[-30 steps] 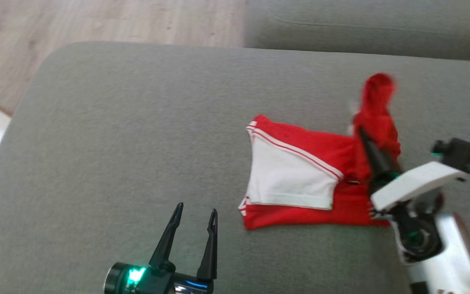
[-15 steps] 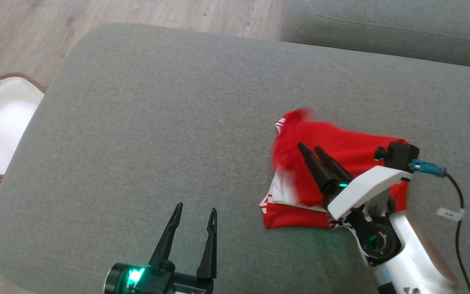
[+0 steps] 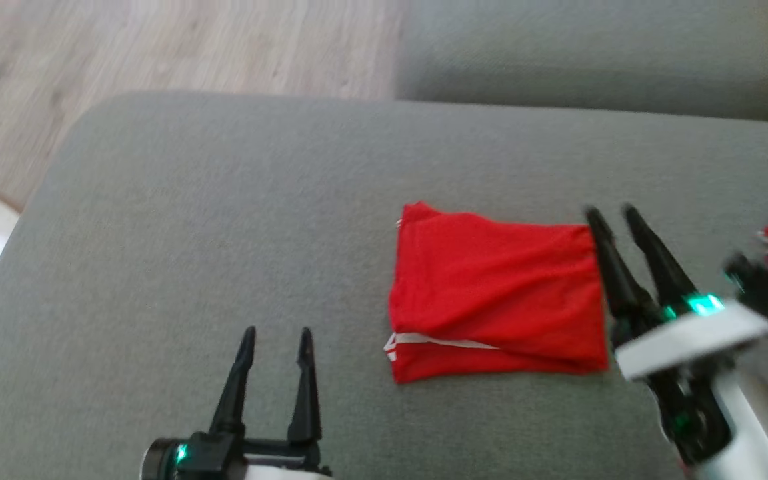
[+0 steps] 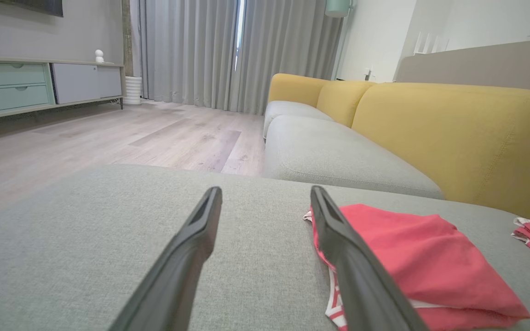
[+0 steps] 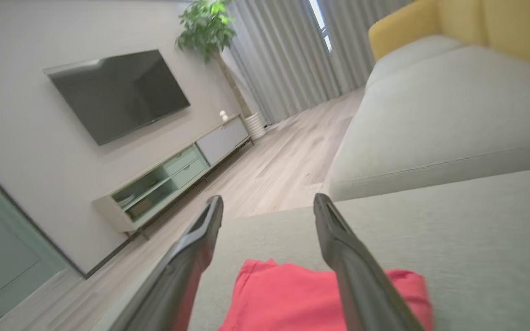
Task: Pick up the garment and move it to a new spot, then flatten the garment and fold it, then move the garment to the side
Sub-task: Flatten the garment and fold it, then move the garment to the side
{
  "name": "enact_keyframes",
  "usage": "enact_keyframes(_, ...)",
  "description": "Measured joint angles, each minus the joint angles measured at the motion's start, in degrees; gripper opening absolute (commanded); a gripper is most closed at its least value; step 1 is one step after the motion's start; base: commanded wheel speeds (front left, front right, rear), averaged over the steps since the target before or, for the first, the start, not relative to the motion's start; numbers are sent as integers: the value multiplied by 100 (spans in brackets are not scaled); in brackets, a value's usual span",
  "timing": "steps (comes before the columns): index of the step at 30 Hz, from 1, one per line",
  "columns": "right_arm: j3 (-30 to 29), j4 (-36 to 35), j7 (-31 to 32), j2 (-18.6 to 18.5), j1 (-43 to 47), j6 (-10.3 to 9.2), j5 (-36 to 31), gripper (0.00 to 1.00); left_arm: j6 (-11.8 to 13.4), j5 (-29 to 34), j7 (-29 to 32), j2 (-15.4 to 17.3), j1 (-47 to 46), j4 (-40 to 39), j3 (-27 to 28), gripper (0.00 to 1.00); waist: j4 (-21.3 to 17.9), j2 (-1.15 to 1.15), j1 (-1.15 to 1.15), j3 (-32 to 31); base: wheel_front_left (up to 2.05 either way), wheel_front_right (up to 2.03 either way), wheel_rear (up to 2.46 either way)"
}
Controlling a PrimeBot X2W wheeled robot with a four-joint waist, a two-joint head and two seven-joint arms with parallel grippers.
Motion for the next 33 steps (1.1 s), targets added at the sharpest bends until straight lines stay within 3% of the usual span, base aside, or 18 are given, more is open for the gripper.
enact_keyframes(8,-276,229,-1177,-347,986,0,-740,100,-16,-2,0,-2,314,-81,247,100,-429,0,-1,-409,0,0,0)
enact_keyframes(13,-822,240,-1228,-153,1521,0,-1673,100,-60,137,0,-3,489,-140,391,100,-579,0,-1,-640,0,0,0)
enact_keyframes(19,-854,147,-1228,122,2145,0,-2510,100,-116,288,0,-3,866,-56,525,100,-684,0,-1,-818,0,0,0)
enact_keyframes(24,-996,40,-1228,345,2321,0,-2722,100,-167,287,0,-2,921,8,573,100,-710,0,-1,-884,0,0,0)
enact_keyframes(33,-1034,25,-1228,403,2321,0,-2824,100,-168,281,0,-2,922,37,609,100,-763,0,0,-935,0,0,0)
